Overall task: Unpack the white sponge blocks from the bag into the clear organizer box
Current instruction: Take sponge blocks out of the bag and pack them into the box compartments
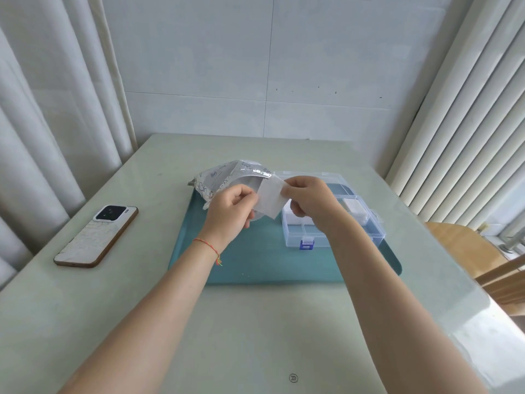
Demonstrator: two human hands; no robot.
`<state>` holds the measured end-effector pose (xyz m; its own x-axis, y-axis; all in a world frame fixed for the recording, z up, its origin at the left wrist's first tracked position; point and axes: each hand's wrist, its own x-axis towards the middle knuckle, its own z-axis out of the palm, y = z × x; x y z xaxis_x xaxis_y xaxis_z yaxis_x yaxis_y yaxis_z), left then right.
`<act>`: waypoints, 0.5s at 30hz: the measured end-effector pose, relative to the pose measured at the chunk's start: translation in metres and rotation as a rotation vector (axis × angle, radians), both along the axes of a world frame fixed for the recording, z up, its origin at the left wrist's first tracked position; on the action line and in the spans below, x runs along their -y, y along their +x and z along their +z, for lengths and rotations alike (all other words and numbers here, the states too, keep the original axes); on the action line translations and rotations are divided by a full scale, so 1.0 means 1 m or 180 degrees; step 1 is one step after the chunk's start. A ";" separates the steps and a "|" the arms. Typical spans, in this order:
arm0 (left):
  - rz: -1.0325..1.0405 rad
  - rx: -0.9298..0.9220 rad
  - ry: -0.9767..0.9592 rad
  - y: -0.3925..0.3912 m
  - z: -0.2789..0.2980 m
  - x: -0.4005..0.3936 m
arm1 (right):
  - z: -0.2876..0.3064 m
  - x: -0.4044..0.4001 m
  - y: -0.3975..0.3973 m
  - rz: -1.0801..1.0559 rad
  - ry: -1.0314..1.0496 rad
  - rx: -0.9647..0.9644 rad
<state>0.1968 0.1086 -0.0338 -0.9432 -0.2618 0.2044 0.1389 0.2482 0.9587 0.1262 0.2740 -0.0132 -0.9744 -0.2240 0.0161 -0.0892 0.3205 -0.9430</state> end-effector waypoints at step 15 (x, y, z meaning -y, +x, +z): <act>0.0402 -0.0564 -0.1194 -0.048 0.002 -0.040 | 0.016 -0.045 -0.035 0.0899 -0.0646 0.0226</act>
<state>0.1483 0.1484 -0.0319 -0.8503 -0.2496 0.4634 0.2394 0.6005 0.7629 0.0909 0.3187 0.0032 -0.8749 -0.4839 0.0223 -0.0794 0.0979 -0.9920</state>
